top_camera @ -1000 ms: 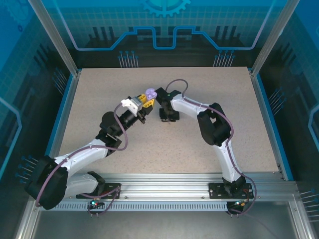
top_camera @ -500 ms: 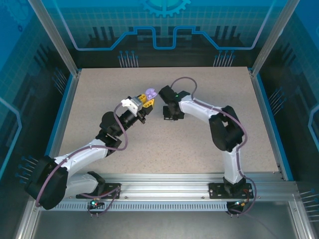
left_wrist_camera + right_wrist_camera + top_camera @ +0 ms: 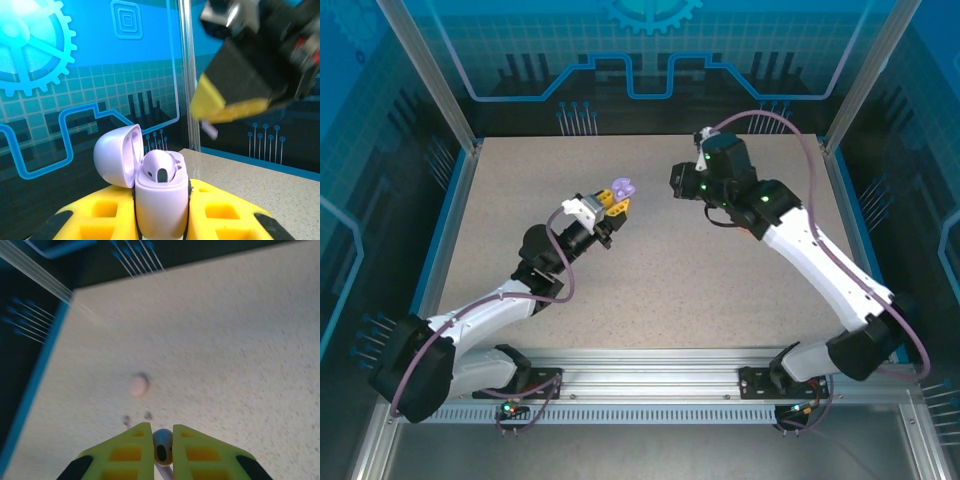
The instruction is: Insert wireless bluetooth earbuds into charging case
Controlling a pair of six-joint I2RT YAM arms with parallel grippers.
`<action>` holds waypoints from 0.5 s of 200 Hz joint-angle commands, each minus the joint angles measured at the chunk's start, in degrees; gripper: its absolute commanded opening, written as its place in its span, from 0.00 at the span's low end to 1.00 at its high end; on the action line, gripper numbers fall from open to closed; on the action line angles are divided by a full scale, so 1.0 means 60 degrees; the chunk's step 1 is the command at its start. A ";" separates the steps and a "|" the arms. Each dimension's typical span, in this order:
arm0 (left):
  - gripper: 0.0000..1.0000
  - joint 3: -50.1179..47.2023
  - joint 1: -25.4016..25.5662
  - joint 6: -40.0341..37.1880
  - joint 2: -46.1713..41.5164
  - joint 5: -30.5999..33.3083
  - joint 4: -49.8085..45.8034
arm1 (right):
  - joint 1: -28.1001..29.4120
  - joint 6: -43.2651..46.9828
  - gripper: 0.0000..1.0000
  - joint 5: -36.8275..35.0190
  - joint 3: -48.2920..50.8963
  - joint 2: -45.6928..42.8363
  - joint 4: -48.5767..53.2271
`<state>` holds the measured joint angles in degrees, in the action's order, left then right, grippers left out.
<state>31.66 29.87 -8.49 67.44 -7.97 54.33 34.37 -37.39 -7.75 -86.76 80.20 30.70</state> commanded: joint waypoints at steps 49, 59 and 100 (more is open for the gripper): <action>0.00 0.0362 0.0179 0.0361 -0.0061 -0.0470 0.0136 | 0.0210 0.0291 0.13 0.2656 0.0371 -0.0365 -0.2722; 0.00 0.0376 0.0198 0.0361 -0.0072 -0.0458 0.0122 | 0.0282 0.0309 0.13 0.2946 0.0439 -0.0316 -0.2986; 0.00 0.0434 0.0223 0.0346 -0.0071 -0.0430 0.0133 | 0.0522 0.0056 0.13 0.3380 0.0910 -0.0205 -0.3729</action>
<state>31.77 30.65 -7.42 67.44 -9.47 54.28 36.42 -36.42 8.62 -83.15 78.41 14.06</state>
